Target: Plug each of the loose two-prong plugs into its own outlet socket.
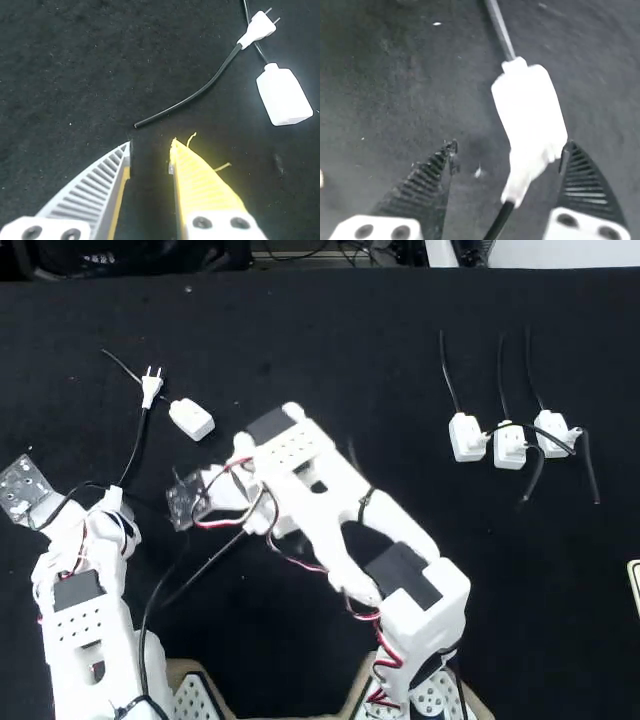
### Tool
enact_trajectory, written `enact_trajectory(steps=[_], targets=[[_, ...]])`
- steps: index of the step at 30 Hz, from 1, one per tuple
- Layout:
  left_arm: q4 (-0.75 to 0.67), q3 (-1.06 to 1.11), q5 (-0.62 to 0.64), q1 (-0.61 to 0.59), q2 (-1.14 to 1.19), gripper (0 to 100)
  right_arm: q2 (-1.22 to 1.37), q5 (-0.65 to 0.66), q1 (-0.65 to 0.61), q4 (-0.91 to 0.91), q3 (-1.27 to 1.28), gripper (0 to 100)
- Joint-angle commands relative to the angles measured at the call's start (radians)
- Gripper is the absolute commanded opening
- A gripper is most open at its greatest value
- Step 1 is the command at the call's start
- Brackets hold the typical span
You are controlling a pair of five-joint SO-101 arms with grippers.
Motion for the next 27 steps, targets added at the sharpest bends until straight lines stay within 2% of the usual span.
enact_trajectory(steps=[1, 8, 10, 12, 15, 16, 21, 27], targets=[[-0.017, -0.059, 0.015, -0.004, -0.017, 13, -0.008, 0.021, -0.012, -0.126, 0.070, 30.7], [-0.017, -0.059, 0.015, -0.002, -0.017, 14, -0.002, 0.018, -0.011, -0.293, 0.160, 30.7], [-0.018, -0.059, 0.015, -0.002, -0.017, 14, -0.002, -0.029, -0.008, -0.319, 0.165, 28.9], [-0.018, -0.059, 0.015, -0.002, -0.017, 14, -0.001, -0.103, 0.006, -0.358, 0.160, 20.1], [-0.018, -0.059, 0.015, -0.002, -0.017, 14, -0.013, -0.221, 0.061, -0.439, 0.154, 0.2], [-0.018, -0.059, 0.015, -0.002, -0.017, 14, -0.021, -0.264, 0.086, -0.440, 0.143, 3.5], [-0.018, -0.059, 0.015, -0.002, -0.017, 14, -0.110, -0.416, 0.199, -0.282, 0.048, 0.9], [-0.018, -0.059, 0.015, -0.002, -0.017, 14, -0.180, -0.717, 0.468, -0.038, -0.220, 1.1]])
